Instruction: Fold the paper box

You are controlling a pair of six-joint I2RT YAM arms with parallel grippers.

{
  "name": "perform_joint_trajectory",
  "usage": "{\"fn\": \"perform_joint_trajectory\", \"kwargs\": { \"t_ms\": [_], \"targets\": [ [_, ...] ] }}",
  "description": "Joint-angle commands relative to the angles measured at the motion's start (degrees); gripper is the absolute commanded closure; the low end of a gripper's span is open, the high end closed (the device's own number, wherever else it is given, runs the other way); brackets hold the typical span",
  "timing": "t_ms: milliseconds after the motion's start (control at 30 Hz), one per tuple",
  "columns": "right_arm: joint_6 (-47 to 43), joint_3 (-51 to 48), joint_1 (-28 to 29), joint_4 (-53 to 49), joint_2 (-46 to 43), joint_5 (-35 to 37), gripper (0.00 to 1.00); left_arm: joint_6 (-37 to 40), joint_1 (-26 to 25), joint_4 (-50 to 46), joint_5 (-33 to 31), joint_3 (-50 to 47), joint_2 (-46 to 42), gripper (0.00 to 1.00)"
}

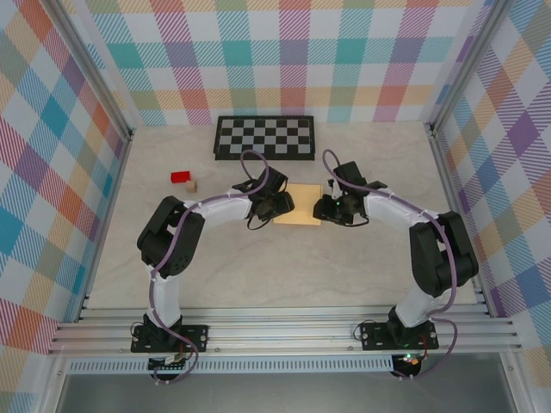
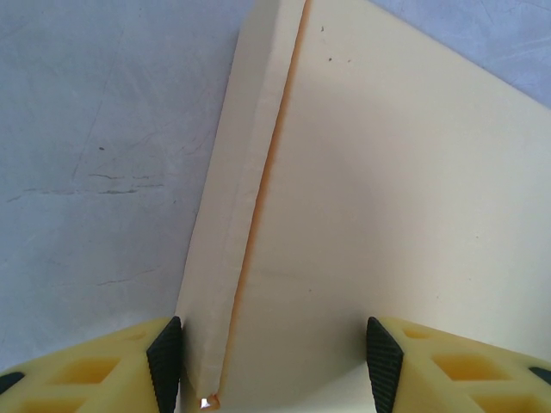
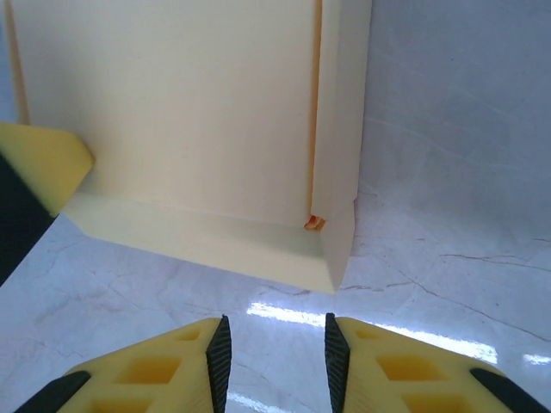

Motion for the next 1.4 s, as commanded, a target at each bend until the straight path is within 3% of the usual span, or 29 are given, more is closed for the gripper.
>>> {"fn": "perform_joint_trajectory", "kwargs": {
  "t_ms": [0,233,467,633,867,1033,1367],
  "targets": [
    [-0.7,0.0,-0.1,-1.4,-0.4,-1.5,0.63,1.6,0.3,-6.5,-0.8,-0.9,3.7,0.41],
    [1.5,-1.8,0.0,5.9,2.5,-6.4,0.64,1.7,0.3,-6.8,-0.7,-0.7,3.7,0.41],
    [0.2,-1.7,-0.2,10.4,7.9,-3.7,0.65,2.1,0.3,-7.1,-0.6,-0.6,4.1,0.41],
    [-1.9,-7.2,-0.7,24.6,8.1,-2.3,0.67,2.2,0.3,-7.3,0.5,-0.6,4.4,0.41],
    [-1.3,-11.0,-0.7,35.2,9.0,1.8,0.68,2.1,0.3,-7.7,2.0,-0.6,3.5,0.42],
    [0.2,-10.1,-0.7,31.4,7.2,1.8,0.67,1.7,0.3,-8.6,3.4,0.1,2.0,0.41],
    [-2.9,-6.7,-0.7,14.6,-1.9,4.8,0.65,5.6,1.5,-15.6,-0.7,3.8,-4.0,0.32]
  ]
}}
